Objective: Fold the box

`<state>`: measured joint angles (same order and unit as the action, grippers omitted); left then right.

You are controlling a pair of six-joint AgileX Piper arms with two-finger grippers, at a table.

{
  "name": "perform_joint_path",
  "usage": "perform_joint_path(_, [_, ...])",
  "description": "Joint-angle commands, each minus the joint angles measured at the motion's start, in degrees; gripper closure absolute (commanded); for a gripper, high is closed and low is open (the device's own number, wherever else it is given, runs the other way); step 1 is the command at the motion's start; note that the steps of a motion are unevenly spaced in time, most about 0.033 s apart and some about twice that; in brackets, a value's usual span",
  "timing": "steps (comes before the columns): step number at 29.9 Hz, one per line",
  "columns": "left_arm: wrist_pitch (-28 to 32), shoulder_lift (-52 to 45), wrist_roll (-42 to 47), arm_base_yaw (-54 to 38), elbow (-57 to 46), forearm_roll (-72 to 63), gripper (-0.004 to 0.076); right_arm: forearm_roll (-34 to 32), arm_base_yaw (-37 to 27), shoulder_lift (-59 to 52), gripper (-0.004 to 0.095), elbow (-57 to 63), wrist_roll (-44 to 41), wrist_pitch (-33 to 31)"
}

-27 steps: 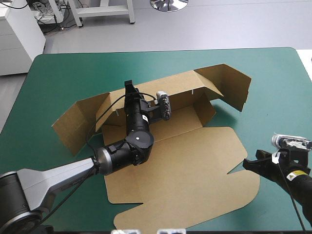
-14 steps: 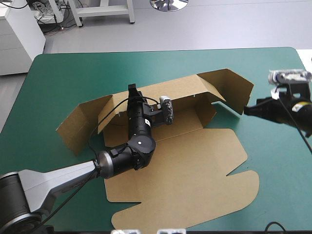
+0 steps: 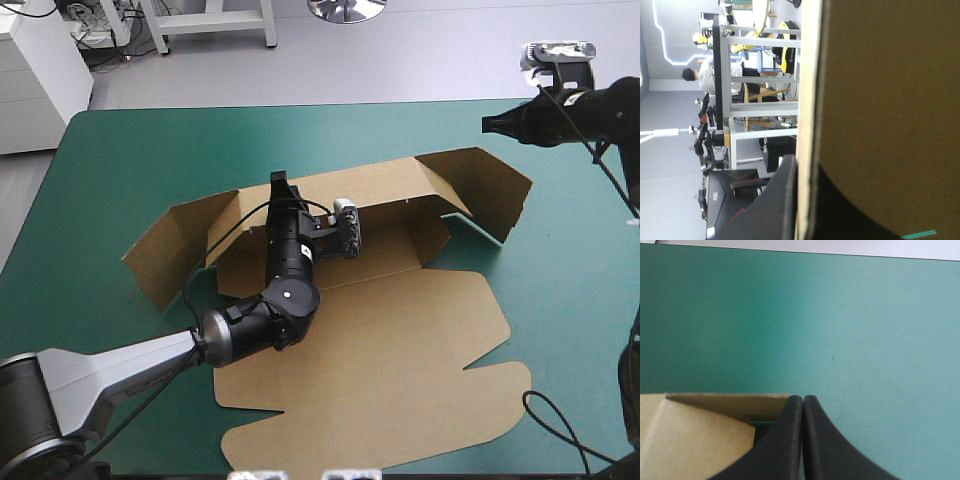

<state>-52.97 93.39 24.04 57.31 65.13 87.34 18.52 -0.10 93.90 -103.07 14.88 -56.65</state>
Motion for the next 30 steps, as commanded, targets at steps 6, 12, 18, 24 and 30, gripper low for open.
perform_joint_path(6, [2.38,-2.90,0.76,0.42,1.37,6.69,0.0734,1.85,1.60,6.66,0.0917,-10.35,2.37,-0.55])
perform_joint_path(12, [1.37,-2.90,0.76,0.42,1.37,5.99,0.0734,-2.27,5.08,9.39,0.0916,-12.19,1.91,-0.01])
perform_joint_path(18, [1.72,-2.90,0.76,0.42,1.37,5.85,0.0734,-2.25,5.08,9.63,0.0917,-12.19,1.22,2.79])
perform_joint_path(24, [1.86,-2.90,0.76,0.42,1.37,5.85,0.0734,-1.42,5.08,12.28,0.0917,-11.98,1.32,0.09])
perform_joint_path(30, [1.86,-2.90,0.76,0.42,1.37,5.85,0.0734,-1.31,5.08,13.10,0.0921,-11.82,4.11,-7.16])
